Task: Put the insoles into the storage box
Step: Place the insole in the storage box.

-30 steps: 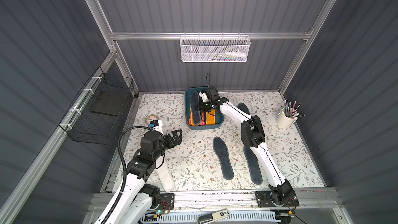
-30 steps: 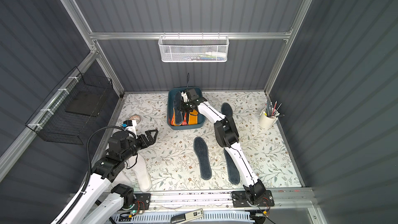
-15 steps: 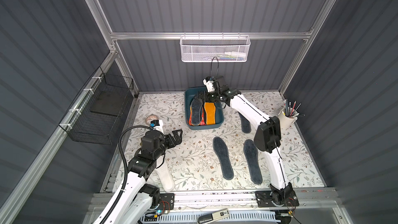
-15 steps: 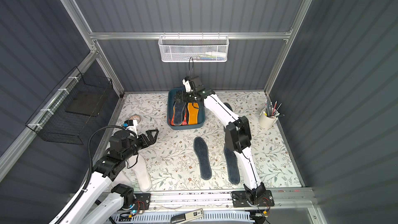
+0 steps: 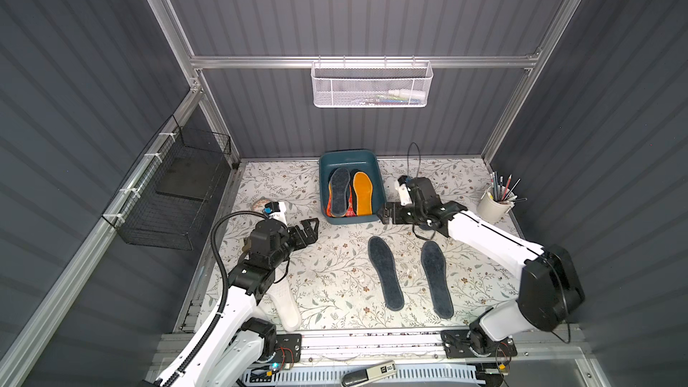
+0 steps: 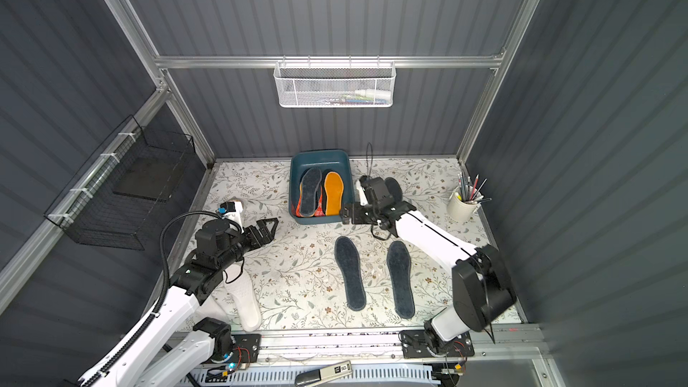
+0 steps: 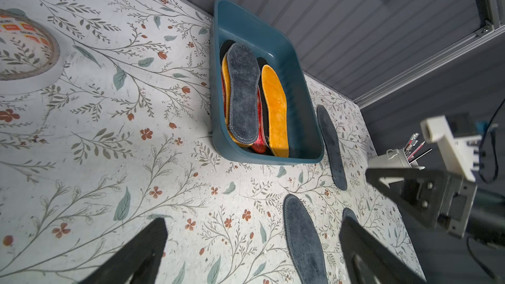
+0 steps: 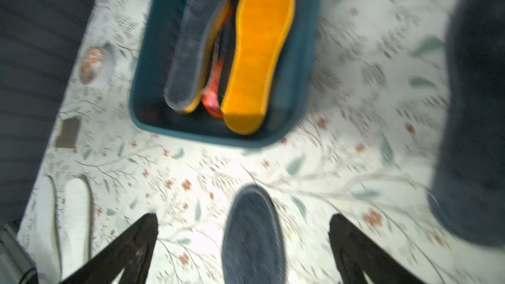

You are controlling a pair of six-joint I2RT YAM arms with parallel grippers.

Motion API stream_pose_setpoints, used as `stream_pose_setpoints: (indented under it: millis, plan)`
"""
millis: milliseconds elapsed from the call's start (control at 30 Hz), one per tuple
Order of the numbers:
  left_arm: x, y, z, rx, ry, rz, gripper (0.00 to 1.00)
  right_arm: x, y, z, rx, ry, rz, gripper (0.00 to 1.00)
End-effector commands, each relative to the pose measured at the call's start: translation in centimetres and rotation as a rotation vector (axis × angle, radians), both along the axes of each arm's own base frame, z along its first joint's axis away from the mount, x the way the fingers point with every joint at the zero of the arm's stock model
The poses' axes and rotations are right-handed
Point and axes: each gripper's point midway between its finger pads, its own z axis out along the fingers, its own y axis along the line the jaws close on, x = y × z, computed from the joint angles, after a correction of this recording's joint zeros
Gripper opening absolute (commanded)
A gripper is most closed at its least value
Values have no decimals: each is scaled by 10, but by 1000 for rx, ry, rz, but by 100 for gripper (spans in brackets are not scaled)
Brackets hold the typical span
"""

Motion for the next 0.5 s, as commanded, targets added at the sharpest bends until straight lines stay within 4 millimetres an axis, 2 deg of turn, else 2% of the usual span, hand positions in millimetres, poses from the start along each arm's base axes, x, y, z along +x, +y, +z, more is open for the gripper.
stream_pose_setpoints:
  millis: [0,100,200,367,467]
  plan:
    - [3,-3,0,-17,-18,-13,100,-33,-54,-30,-75,106,-161,99]
    - [5,-6,-3,-26,-19,-23,100,-60,-82,-48,-107,173,-232,99]
    - [6,-9,-5,-29,-14,-35,100,-79,-101,-61,-102,226,-291,99]
    - [6,-10,-4,-37,-17,-40,100,-107,-114,-88,-84,340,-351,99]
    - [5,-10,-5,-45,-20,-37,100,-111,-117,-96,-62,359,-369,99]
